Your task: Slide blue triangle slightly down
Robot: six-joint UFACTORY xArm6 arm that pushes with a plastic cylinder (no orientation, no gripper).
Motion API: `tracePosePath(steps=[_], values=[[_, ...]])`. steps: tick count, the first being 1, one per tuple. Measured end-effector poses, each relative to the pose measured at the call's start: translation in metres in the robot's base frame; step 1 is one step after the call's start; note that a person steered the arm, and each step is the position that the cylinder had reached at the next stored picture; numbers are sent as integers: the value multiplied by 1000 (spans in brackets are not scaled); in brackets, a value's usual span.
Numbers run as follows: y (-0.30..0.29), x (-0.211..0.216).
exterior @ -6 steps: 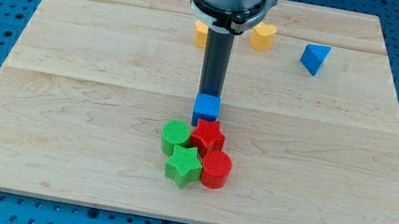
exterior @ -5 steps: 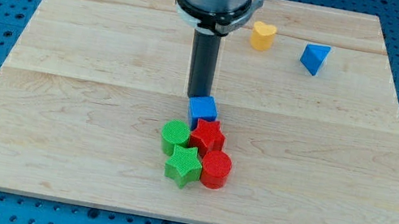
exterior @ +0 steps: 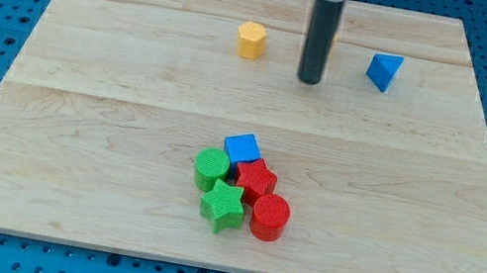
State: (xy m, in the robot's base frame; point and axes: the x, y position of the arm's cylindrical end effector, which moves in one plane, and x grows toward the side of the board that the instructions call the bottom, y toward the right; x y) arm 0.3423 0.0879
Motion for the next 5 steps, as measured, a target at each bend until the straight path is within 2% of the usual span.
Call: tracePosePath(steps=[2,3,5], values=[[56,-48],[73,-40],[94,12]])
